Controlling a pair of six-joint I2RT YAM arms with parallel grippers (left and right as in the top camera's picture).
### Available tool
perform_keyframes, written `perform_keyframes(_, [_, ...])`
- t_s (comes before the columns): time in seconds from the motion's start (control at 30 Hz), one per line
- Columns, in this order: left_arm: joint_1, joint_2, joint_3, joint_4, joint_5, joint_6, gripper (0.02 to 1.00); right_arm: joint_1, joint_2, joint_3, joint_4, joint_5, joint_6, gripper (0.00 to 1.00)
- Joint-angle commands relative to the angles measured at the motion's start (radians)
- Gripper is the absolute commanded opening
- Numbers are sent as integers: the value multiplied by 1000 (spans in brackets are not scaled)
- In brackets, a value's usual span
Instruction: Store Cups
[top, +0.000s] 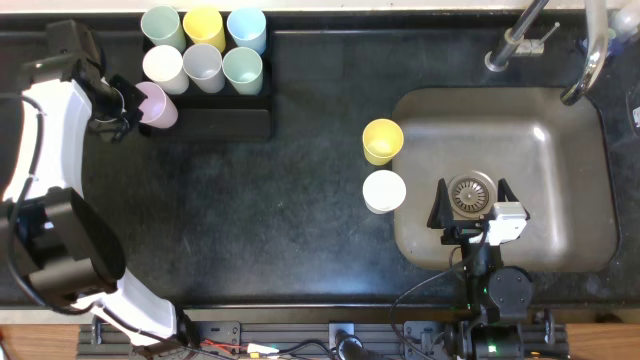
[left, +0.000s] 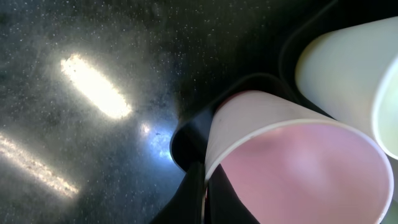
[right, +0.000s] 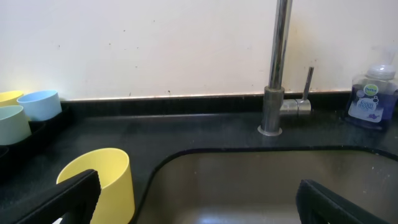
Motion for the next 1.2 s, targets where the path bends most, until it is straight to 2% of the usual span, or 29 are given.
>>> perform_keyframes(0.03, [4,40,22,7,-20,-7,36,-1,-7,-13,5,-5,-6,996])
perform_keyframes(0.23, [3,48,22,10,-32,-6,36,-1,-7,-13,5,-5,-6,998])
perform_keyframes(0.27, [3,48,22,11,-31,-6,115,-1,-7,-13,5,-5,-6,996])
perform_keyframes(0.3, [3,48,22,13,-31,-6,290,-1,-7,-13,5,-5,-6,996])
perform_keyframes(0.37, [3,48,22,13,-31,-6,864,-1,-7,-13,5,-5,-6,998])
perform_keyframes(0.4, [3,48,22,13,-31,-6,1000,-1,-7,-13,5,-5,-6,996])
perform_keyframes(0.73, [-10,-96,23,-33,-8,-3,998,-1,-7,-13,5,-5,-6,996])
perform_keyframes(0.87, [-79,-213,43,-76,22,4,1000,-1,-7,-13,5,-5,-6,998])
perform_keyframes(1.03, [-340,-277,93,-74,4,107,998,-1,-7,-13,5,-5,-6,998])
perform_keyframes(1.13, [-546,-264,101,-55,-48,89,1000,-1,-7,-13,5,-5,-6,996])
perform_keyframes(1.2, [-689,-237,101,-43,-111,2,1000,-1,-7,-13,5,-5,-6,996])
